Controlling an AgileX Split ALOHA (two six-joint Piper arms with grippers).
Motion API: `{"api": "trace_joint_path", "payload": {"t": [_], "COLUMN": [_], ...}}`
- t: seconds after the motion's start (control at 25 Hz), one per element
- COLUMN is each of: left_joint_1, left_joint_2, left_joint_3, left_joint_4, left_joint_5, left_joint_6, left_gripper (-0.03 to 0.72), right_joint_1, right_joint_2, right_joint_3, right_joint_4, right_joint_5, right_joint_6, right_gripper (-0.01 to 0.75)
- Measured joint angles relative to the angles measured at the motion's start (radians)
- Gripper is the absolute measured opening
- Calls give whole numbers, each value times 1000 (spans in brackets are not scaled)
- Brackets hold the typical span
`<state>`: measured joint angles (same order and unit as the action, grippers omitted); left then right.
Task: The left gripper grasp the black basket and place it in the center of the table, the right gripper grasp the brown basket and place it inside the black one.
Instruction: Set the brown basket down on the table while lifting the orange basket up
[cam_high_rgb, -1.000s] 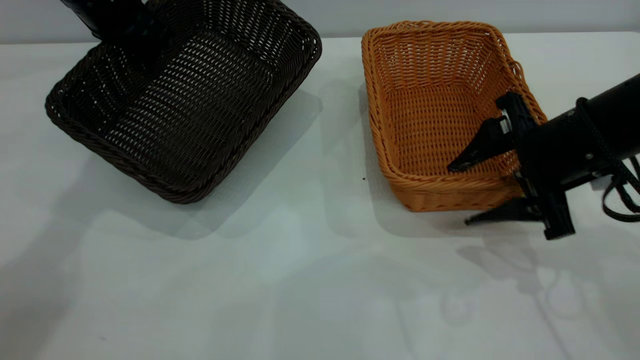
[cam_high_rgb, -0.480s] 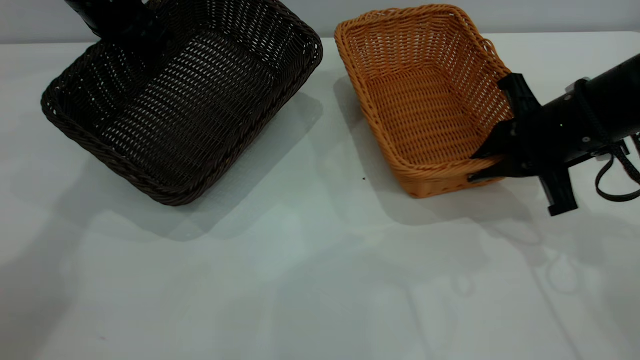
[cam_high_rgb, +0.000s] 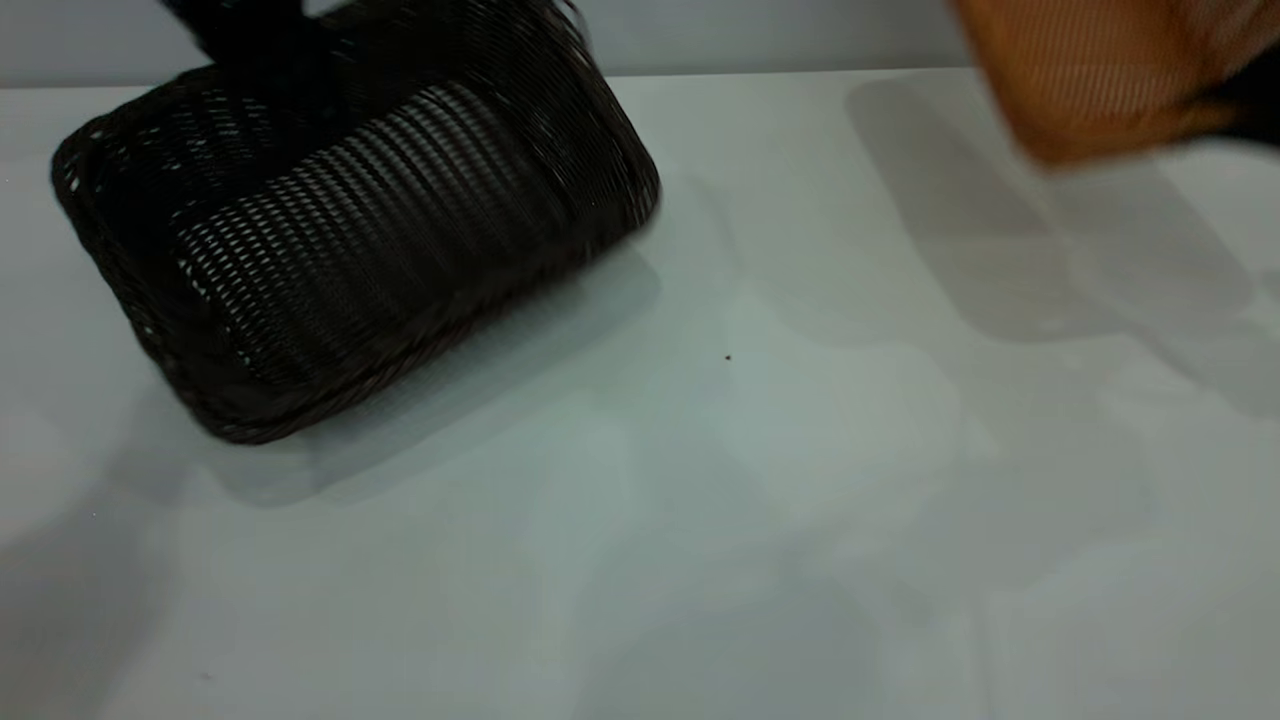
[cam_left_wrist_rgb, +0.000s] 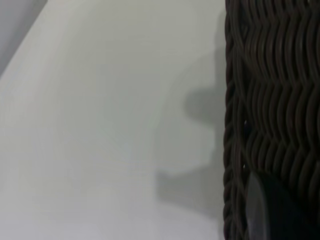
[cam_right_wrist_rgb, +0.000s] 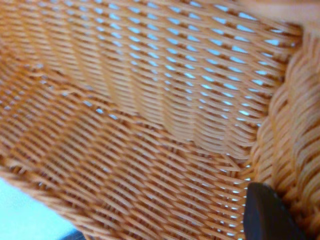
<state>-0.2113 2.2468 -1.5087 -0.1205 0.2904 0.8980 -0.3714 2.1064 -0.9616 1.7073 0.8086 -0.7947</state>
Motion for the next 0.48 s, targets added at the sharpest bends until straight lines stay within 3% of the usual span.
{"api": "trace_joint_path", "payload": {"t": [0.16, 0.48], "left_joint_1": [-115, -301], "left_joint_2": [0, 7], "left_joint_3": [0, 0], "left_joint_4": [-59, -258], "left_joint_5": [43, 51], "left_joint_6": [219, 487], "left_gripper": [83, 83], "right_joint_1": [-59, -75], "right_joint_2": [-16, -16], "right_joint_3": [-65, -131], "right_joint_4": [-143, -227], "right_joint_5": [125, 166], "right_joint_6": [23, 41], "right_gripper": [64, 64]}}
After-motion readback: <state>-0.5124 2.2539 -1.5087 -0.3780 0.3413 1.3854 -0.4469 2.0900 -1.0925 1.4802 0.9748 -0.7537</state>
